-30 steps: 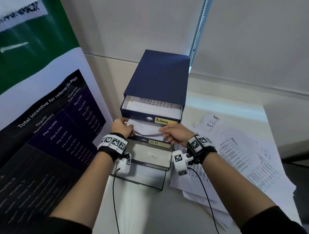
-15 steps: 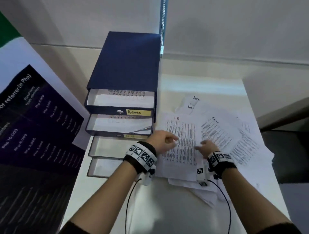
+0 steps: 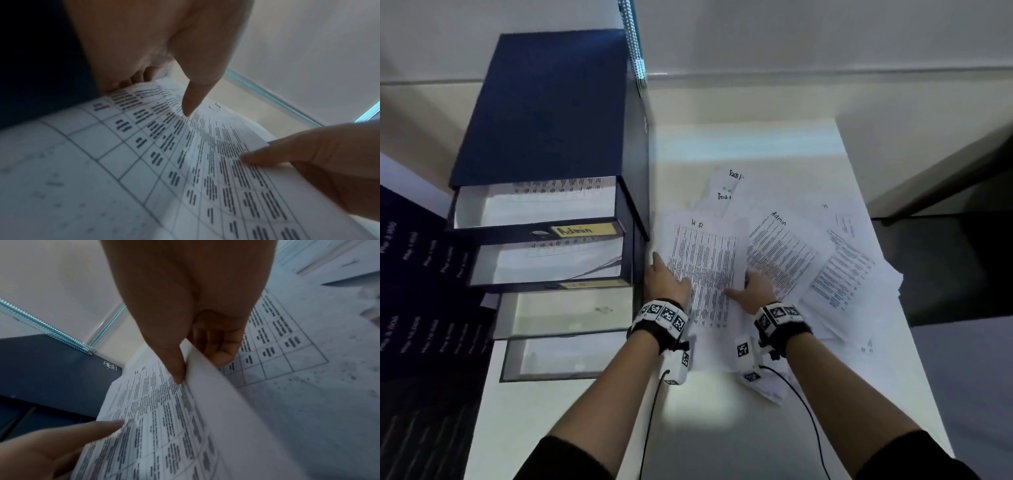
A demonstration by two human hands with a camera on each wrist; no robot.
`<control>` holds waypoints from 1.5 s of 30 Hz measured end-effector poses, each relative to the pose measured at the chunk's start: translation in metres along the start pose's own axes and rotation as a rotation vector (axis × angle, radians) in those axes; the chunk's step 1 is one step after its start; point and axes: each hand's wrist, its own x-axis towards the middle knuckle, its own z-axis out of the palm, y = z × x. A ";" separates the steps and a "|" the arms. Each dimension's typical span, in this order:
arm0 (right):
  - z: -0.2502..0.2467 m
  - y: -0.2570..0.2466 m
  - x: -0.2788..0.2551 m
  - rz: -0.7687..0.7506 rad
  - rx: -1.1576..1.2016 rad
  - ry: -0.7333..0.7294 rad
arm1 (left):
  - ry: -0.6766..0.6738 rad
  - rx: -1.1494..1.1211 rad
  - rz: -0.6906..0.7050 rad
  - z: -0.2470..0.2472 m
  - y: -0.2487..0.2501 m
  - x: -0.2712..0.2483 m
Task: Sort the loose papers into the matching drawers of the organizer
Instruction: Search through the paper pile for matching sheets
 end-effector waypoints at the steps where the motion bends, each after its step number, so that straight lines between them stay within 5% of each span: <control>1: -0.002 0.003 -0.001 0.003 -0.019 -0.039 | 0.018 0.010 0.015 0.000 0.001 0.000; 4: -0.013 0.020 -0.008 0.061 -0.011 -0.107 | 0.028 0.099 0.038 -0.001 0.000 -0.003; 8: -0.036 0.043 -0.023 0.059 0.047 0.015 | 0.116 0.129 0.241 0.001 0.009 -0.020; 13: -0.079 0.033 -0.042 -0.169 0.209 0.284 | 0.142 -0.241 0.564 -0.020 0.048 -0.050; 20: -0.102 -0.065 -0.090 -0.521 0.399 0.322 | -0.048 -0.597 0.478 -0.135 0.049 -0.096; 24: -0.070 -0.116 -0.124 -0.672 0.306 0.160 | -0.061 -0.702 0.458 -0.218 -0.004 -0.123; 31: 0.033 -0.177 -0.156 -0.366 0.520 -0.495 | -0.128 -0.872 0.114 -0.328 -0.114 -0.150; 35: 0.066 -0.202 -0.163 -0.236 0.541 -0.500 | -0.008 -0.794 0.039 -0.338 -0.147 -0.154; 43: 0.072 -0.225 -0.127 -0.260 0.495 -0.224 | -0.107 -0.742 0.057 -0.321 -0.161 -0.131; 45: 0.063 -0.218 -0.122 -0.233 0.503 -0.302 | -0.042 -0.738 0.082 -0.313 -0.154 -0.117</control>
